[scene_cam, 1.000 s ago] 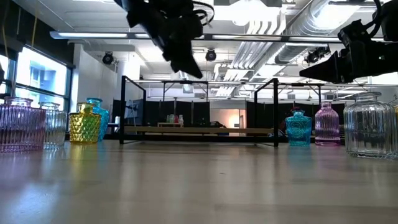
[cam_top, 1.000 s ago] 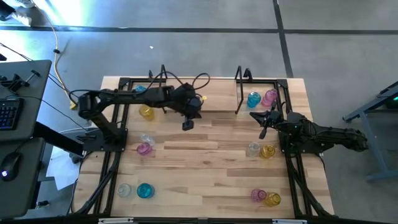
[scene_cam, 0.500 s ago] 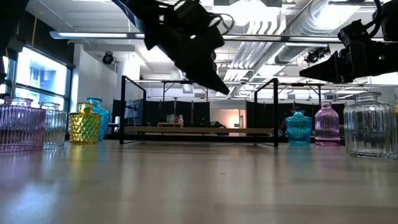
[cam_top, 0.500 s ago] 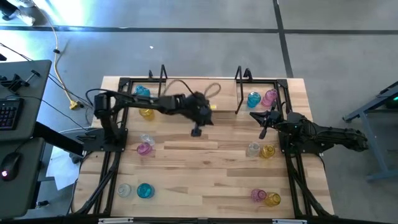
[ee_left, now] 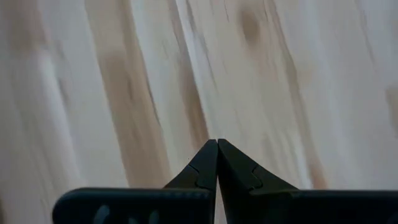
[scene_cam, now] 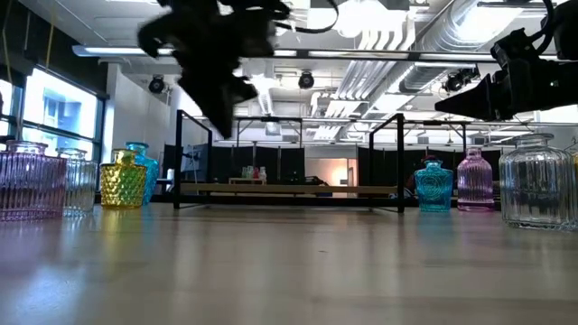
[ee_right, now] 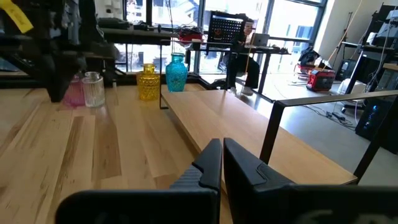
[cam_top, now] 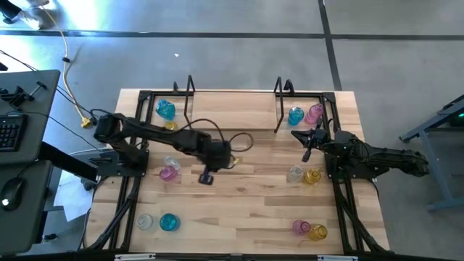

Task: Sort vases onto shelf
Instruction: Put the bottom transparent vase on the shelf

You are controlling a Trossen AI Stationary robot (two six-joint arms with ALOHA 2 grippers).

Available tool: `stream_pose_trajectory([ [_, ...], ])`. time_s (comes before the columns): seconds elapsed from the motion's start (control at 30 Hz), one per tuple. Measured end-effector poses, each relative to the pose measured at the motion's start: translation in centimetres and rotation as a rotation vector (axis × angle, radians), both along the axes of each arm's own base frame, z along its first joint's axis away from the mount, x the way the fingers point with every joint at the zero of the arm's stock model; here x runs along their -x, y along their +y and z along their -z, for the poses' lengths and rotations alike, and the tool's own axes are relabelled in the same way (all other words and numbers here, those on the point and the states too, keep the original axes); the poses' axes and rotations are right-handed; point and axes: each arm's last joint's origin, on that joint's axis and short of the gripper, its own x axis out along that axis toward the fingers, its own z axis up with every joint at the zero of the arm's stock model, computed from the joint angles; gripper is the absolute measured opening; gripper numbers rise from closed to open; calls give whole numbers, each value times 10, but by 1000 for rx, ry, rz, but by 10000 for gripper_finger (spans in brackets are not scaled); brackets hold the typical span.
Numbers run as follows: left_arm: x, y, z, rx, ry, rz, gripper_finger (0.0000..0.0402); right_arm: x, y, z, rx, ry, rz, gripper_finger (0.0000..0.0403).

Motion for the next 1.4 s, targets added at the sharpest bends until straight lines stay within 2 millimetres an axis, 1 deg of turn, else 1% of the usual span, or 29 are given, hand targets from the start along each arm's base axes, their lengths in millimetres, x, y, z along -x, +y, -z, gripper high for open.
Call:
stream_pose_trajectory([
  [0.1, 16, 0, -10, 12, 79, -59, 0, 0, 0, 0, 0, 0, 0, 0],
  [0.17, 25, 3, -16, 13, 110, -80, 1, 0, 0, 0, 0, 0, 0, 0],
  [0.3, 42, 18, -26, -10, 185, -109, 9, 0, 0, 0, 0, 0, 0, 0],
  [0.4, 52, 30, -30, -12, 240, -195, 24, 0, 0, 0, 0, 0, 1, 0],
  [0.47, 58, 35, -32, 11, 292, -261, 37, 0, 0, 0, 0, 0, 0, 0],
  [0.53, 63, 35, -33, 32, 330, -313, 51, 0, 0, 0, 0, 0, 0, 0],
  [0.63, 70, 28, -35, 37, 374, -347, 73, 0, 0, 0, 0, 0, 0, 0],
  [0.77, 78, 10, -39, 58, 436, -391, 99, 0, 0, 0, 0, 0, 0, 0],
  [0.9, 96, -22, -47, 123, 546, -358, 113, 0, 0, 0, 0, 0, 0, 0],
  [1.0, 110, -48, -53, 215, 612, -249, 114, 0, 0, 0, 0, 0, 0, 0],
  [1.07, 119, -64, -57, 248, 620, -193, 111, 0, 0, 0, 0, 0, 0, 0],
  [1.27, 138, -103, -59, 259, 658, -143, 102, 0, 0, 0, 0, 0, 0, 0],
  [1.4, 143, -125, -56, 265, 631, -101, 102, 0, 0, 0, 0, 0, 0, 0],
])
